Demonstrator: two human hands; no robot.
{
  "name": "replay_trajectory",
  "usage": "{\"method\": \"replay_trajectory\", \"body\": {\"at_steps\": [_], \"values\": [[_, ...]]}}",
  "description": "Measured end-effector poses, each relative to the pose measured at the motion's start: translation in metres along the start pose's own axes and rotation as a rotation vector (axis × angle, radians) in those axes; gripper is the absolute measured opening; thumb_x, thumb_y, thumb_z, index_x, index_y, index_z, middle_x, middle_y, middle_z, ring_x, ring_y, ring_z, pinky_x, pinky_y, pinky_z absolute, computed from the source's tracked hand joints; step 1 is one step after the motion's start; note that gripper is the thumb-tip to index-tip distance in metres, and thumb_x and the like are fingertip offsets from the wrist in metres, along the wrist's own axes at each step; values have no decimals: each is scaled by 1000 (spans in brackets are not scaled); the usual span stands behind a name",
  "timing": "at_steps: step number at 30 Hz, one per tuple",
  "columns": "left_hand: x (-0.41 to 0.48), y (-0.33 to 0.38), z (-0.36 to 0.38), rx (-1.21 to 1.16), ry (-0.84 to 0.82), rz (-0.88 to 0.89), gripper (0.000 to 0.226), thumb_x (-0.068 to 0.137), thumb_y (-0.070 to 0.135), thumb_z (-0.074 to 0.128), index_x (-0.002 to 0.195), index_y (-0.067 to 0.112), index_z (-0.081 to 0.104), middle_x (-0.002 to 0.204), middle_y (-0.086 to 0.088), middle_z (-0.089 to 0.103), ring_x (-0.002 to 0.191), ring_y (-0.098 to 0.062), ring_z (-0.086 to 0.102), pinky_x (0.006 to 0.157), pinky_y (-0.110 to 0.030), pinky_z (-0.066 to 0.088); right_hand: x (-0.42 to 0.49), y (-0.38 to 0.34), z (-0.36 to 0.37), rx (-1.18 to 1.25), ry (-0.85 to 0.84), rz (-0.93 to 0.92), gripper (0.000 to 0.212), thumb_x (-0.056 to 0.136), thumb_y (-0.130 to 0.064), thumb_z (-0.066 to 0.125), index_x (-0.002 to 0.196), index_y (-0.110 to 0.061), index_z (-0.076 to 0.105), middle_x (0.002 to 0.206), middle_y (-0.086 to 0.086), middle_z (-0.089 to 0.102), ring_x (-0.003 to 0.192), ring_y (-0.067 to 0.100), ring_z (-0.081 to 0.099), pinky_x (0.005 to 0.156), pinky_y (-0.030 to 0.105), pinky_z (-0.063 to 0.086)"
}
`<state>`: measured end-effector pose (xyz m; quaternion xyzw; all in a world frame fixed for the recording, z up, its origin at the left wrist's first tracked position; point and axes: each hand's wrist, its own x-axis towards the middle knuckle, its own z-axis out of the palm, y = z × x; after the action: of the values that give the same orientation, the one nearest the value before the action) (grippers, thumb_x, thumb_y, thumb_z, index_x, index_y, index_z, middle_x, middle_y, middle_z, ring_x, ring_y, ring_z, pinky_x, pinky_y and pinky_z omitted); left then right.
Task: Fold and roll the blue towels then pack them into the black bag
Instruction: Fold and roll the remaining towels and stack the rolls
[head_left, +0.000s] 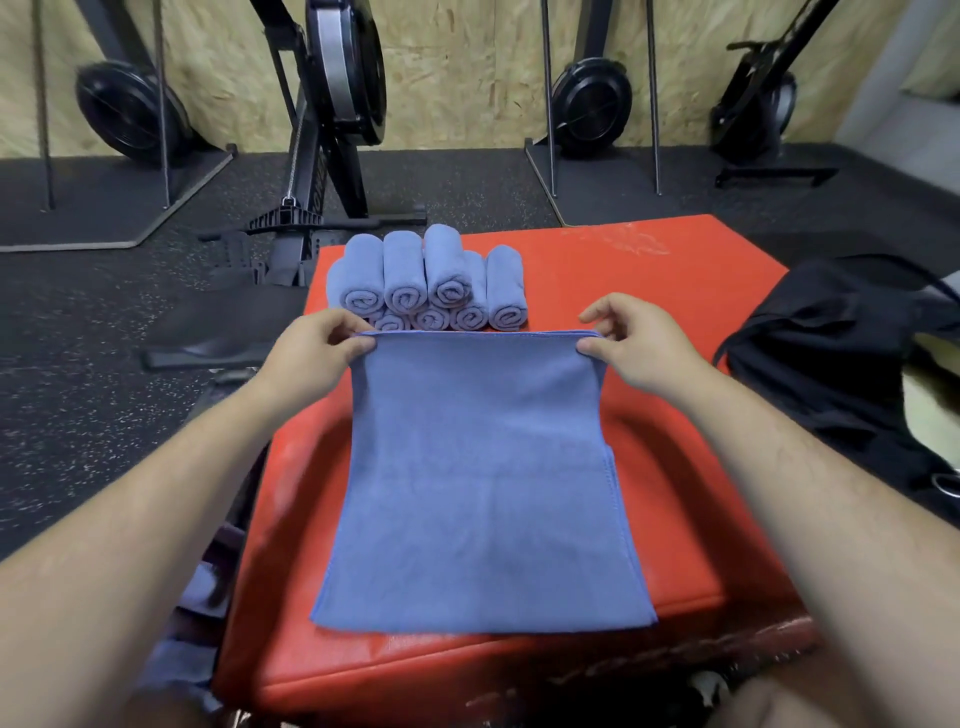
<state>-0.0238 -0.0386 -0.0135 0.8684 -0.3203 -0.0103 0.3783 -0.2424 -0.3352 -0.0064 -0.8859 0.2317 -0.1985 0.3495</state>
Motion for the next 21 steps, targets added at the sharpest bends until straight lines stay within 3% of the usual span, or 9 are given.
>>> {"method": "replay_trajectory", "body": {"at_steps": [4,8,11,16,19,21], "values": [[-17,16,-26,-50,0,-4,13,88,15,73,83,27,69,84,4,71,69,3,59,63,-8,41,-19,-20,-25,-38,-9,-27,11,82,-16,78,92,-20,74,78,-5,70,66,7,57,61,16,42],[-39,29,-45,-1,15,-3,13,87,15,74,82,25,69,87,-3,73,80,-21,64,68,-19,44,-45,-42,-45,-72,-28,-69,6,81,-20,79,82,-23,75,77,-1,72,63,7,55,56,16,40],[-56,38,-58,-60,25,-10,9,86,12,73,86,21,72,86,-3,73,76,-17,63,73,-28,47,-63,-57,-57,-77,-41,-81,9,79,-18,81,80,-22,73,75,-1,71,62,7,55,55,17,40],[-69,63,-89,-171,-16,-49,9,86,13,69,84,21,72,62,-9,64,52,-16,52,64,-32,43,-80,-84,-86,-66,-53,-91,10,78,-19,83,80,-20,73,68,-6,66,55,1,51,52,15,39],[-71,91,-110,-159,17,-17,9,89,7,67,85,15,70,69,-17,69,57,-19,60,66,-33,46,-80,-105,-106,-95,-19,-121,11,78,-23,84,78,-23,73,70,-6,67,55,2,54,60,26,44],[-69,109,-122,-206,50,-25,7,90,1,64,89,8,68,72,-16,72,60,-17,64,61,-28,49,-78,-122,-119,-117,2,-156,11,78,-23,83,77,-23,72,72,-4,69,50,-2,53,58,26,46]]}}
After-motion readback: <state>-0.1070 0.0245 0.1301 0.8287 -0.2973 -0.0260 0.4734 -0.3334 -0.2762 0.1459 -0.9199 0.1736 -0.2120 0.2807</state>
